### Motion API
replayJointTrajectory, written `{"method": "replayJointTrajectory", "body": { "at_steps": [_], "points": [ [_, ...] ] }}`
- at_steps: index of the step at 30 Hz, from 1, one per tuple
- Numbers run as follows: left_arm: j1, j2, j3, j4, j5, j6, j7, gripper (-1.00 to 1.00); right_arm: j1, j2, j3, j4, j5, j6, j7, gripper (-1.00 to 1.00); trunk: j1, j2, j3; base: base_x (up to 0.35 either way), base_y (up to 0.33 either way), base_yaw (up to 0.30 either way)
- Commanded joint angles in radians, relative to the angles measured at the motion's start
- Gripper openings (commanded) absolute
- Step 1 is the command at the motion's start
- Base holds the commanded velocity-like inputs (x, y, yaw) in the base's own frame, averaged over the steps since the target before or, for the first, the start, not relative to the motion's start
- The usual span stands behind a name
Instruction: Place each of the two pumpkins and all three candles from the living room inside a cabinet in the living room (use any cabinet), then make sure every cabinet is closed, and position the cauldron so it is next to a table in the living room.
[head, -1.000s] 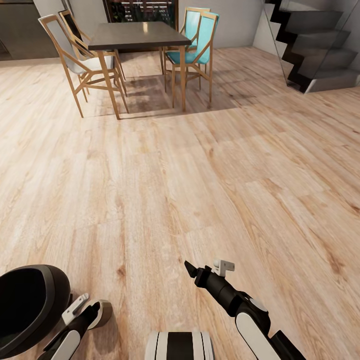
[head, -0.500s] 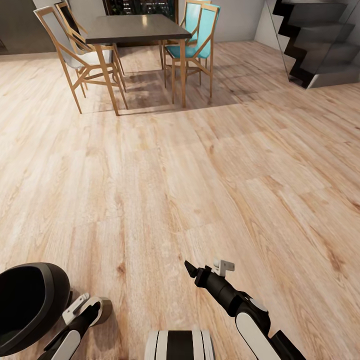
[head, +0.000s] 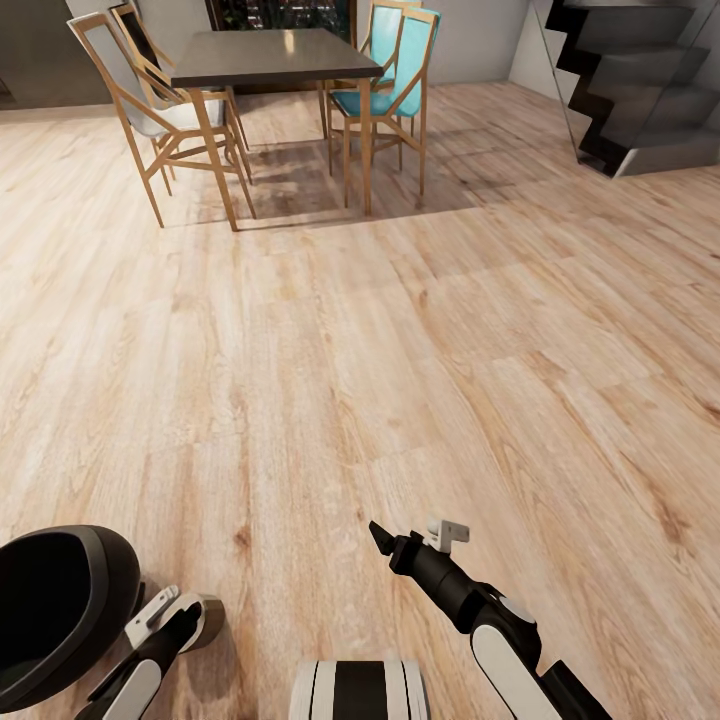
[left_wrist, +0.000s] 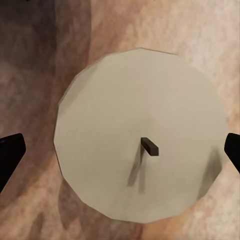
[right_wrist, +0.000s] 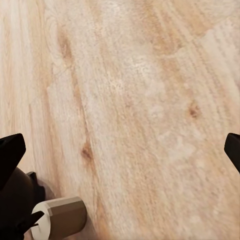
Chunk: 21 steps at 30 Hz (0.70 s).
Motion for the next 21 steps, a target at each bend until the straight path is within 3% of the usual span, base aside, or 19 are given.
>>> {"method": "replayJointTrajectory", "body": {
  "at_steps": [1, 7, 13, 21],
  "points": [
    [0.0, 0.001, -0.002, -0.003, 0.006, 0.003, 0.006, 1.0, -0.001, -0.001, 0.002, -0.002, -0.009, 0.001, -0.009, 1.0, 0.0, 0.0, -0.001, 0.0, 0.0, 0.0],
    [0.0, 0.001, -0.003, -0.004, 0.006, 0.003, 0.005, 1.0, -0.001, -0.001, 0.002, -0.002, -0.009, 0.001, -0.009, 1.0, 0.0, 0.0, -0.001, 0.0, 0.0, 0.0],
    [0.0, 0.002, -0.003, -0.003, 0.001, 0.004, -0.053, 1.0, -0.001, -0.001, 0.002, -0.002, -0.009, 0.001, -0.009, 1.0, 0.0, 0.0, -0.001, 0.0, 0.0, 0.0],
    [0.0, 0.002, -0.003, 0.0, -0.002, 0.004, -0.074, 1.0, -0.001, -0.001, 0.001, -0.002, -0.009, 0.001, -0.009, 1.0, 0.0, 0.0, -0.001, 0.0, 0.0, 0.0]
  ]
}}
